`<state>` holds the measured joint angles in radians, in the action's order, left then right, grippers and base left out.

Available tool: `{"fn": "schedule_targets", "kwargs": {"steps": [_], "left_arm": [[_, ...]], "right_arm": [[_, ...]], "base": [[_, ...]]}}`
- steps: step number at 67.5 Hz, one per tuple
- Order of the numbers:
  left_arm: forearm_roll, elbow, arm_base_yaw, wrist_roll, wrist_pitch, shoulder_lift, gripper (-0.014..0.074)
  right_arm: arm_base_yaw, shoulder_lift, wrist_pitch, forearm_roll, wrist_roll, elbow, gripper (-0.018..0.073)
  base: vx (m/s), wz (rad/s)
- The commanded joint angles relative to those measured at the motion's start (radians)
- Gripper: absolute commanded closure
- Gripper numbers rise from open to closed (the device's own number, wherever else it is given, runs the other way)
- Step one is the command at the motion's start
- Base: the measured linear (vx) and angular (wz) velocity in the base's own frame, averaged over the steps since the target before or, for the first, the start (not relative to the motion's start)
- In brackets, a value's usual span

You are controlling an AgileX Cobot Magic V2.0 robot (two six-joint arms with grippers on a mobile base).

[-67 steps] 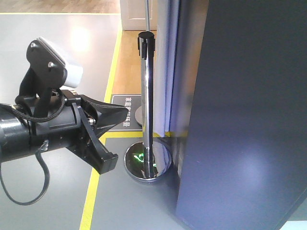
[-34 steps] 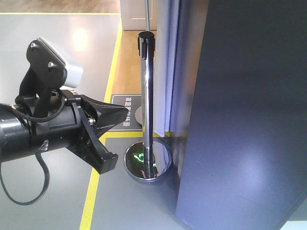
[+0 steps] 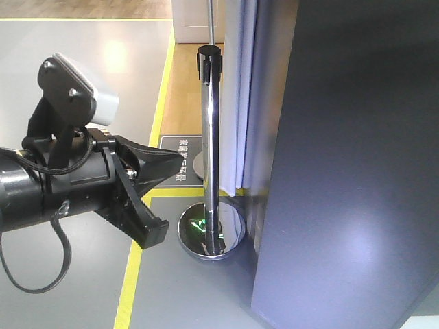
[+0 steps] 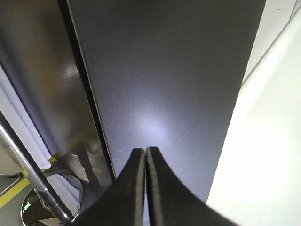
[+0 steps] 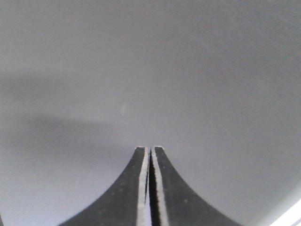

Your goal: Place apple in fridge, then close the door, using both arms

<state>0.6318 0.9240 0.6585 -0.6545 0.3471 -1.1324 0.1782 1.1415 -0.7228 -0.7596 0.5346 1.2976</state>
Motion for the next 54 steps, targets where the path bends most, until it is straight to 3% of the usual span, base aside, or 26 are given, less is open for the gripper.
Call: {"fn": "schedule_targets", "kwargs": {"steps": [1, 13, 22, 54], "left_arm": [[0.021, 0.022, -0.001, 0.006, -0.051, 0.023, 0.0602], [0.021, 0.022, -0.001, 0.006, -0.051, 0.023, 0.0602], [0.021, 0.022, -0.001, 0.006, -0.052, 0.023, 0.0602], [0.021, 0.022, -0.001, 0.006, -0.050, 0.023, 0.0602]], "right_arm": [[-0.103, 0.035, 0.150, 0.108, -0.128, 0.054, 0.0561], [-0.244, 0.147, 0.287, 0.262, -0.247, 0.083, 0.0561], [-0.297, 0.234, 0.377, 0.292, -0.278, 0.113, 0.0561], [-0.318, 0.522, 0.492, 0.344, -0.317, 0.341, 0.0561]], "base": [[0.00, 0.00], [0.00, 0.00], [0.00, 0.00], [0.00, 0.00]]}}
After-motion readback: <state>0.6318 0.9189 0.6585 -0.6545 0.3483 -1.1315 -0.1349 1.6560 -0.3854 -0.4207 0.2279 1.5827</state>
